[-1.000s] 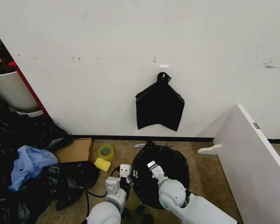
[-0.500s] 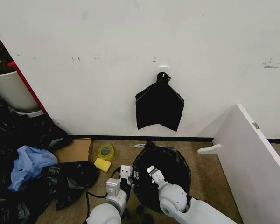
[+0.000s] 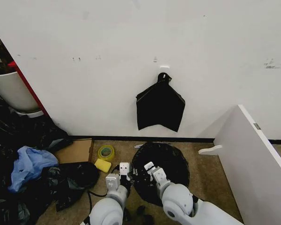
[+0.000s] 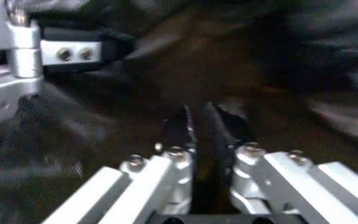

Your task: Place the garbage bag over the trash bin.

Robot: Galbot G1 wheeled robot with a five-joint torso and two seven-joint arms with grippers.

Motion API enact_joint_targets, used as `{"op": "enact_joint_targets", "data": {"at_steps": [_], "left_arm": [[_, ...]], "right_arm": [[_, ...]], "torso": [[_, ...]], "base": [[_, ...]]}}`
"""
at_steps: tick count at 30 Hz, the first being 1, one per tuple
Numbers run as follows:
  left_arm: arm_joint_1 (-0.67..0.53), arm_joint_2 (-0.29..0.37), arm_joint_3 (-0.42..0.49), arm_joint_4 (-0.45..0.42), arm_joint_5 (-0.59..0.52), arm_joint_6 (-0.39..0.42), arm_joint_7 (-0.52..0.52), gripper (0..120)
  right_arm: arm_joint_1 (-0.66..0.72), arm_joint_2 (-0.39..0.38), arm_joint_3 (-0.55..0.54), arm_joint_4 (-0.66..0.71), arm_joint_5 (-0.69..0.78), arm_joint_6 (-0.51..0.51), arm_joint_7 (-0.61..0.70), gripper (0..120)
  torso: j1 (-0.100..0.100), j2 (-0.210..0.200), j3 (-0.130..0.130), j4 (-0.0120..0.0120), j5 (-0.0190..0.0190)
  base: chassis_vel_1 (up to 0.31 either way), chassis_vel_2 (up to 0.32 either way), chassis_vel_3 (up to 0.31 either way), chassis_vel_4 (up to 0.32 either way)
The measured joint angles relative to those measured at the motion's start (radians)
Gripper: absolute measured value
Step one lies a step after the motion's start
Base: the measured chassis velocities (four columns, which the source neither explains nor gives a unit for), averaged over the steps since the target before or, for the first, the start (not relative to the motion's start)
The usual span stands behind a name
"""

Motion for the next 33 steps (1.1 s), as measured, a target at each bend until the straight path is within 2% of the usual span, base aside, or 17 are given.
{"op": "enact_joint_targets", "data": {"at_steps": [4,5,7,10,14,18,20,21,24,28,31,33], "left_arm": [[-0.030,-0.034,-0.027,0.043,-0.081,0.025,-0.060,1],[-0.030,-0.034,-0.027,0.043,-0.081,0.025,-0.060,1],[-0.055,-0.051,-0.025,0.064,-0.096,0.036,-0.082,1],[-0.081,-0.075,-0.025,0.094,-0.103,0.059,-0.106,1],[-0.085,-0.097,-0.046,0.133,-0.108,0.104,-0.154,1],[-0.111,-0.116,-0.053,0.189,-0.125,0.097,-0.149,1],[-0.116,-0.119,-0.053,0.201,-0.129,0.090,-0.138,1],[-0.121,-0.124,-0.054,0.215,-0.133,0.072,-0.118,3],[-0.126,-0.133,-0.059,0.227,-0.145,0.046,-0.075,12],[-0.125,-0.136,-0.069,0.219,-0.152,0.039,-0.065,24],[-0.108,-0.115,-0.096,0.170,-0.160,0.053,-0.068,39],[-0.099,-0.096,-0.109,0.146,-0.162,0.062,-0.070,42]], "right_arm": [[-0.099,-0.049,0.149,0.106,0.036,0.025,-0.060,30],[-0.099,-0.049,0.149,0.106,0.036,0.025,-0.060,30],[-0.167,-0.089,0.220,0.166,0.034,0.090,-0.111,38],[-0.241,-0.110,0.292,0.251,0.030,0.158,-0.152,50],[-0.295,-0.076,0.365,0.308,0.025,0.197,-0.161,63],[-0.362,-0.025,0.444,0.336,0.020,0.226,-0.161,79],[-0.378,-0.017,0.456,0.337,0.013,0.235,-0.161,83],[-0.398,-0.011,0.470,0.340,0.001,0.246,-0.167,90],[-0.432,-0.005,0.487,0.346,-0.017,0.258,-0.180,98],[-0.442,0.004,0.493,0.347,-0.023,0.262,-0.178,100],[-0.444,0.015,0.501,0.347,-0.024,0.262,-0.177,100],[-0.443,0.018,0.505,0.347,-0.023,0.262,-0.175,100]], "torso": [[0.000,0.000,0.000,-0.0002,-0.0003],[0.000,0.000,0.000,-0.0002,-0.0003],[0.000,0.000,0.000,-0.0003,-0.0002],[0.000,0.000,0.000,-0.0008,-0.0004],[0.000,0.000,0.000,0.0002,0.0002],[0.000,0.000,0.000,-0.0001,0.0001],[0.000,0.000,0.000,-0.0002,0.0003],[0.000,0.000,0.000,-0.0001,0.0003],[0.000,0.000,0.000,-0.0003,-0.0005],[0.000,0.000,0.000,-0.0002,-0.0004],[0.000,0.000,0.000,-0.0005,-0.0007],[0.000,0.000,0.000,-0.0003,-0.0004]], "base": [[0.000,0.000,0.000,0.000],[0.000,0.000,0.000,0.000],[0.000,0.000,0.000,0.000],[0.000,0.000,0.000,0.000],[0.000,0.000,0.000,0.000],[0.000,0.000,0.000,0.000],[0.000,0.000,0.000,0.000],[0.000,0.000,0.000,0.000],[0.000,0.000,0.000,0.000],[0.000,0.000,0.000,0.000],[0.000,0.000,0.000,0.000],[0.000,0.000,0.000,0.000]]}}
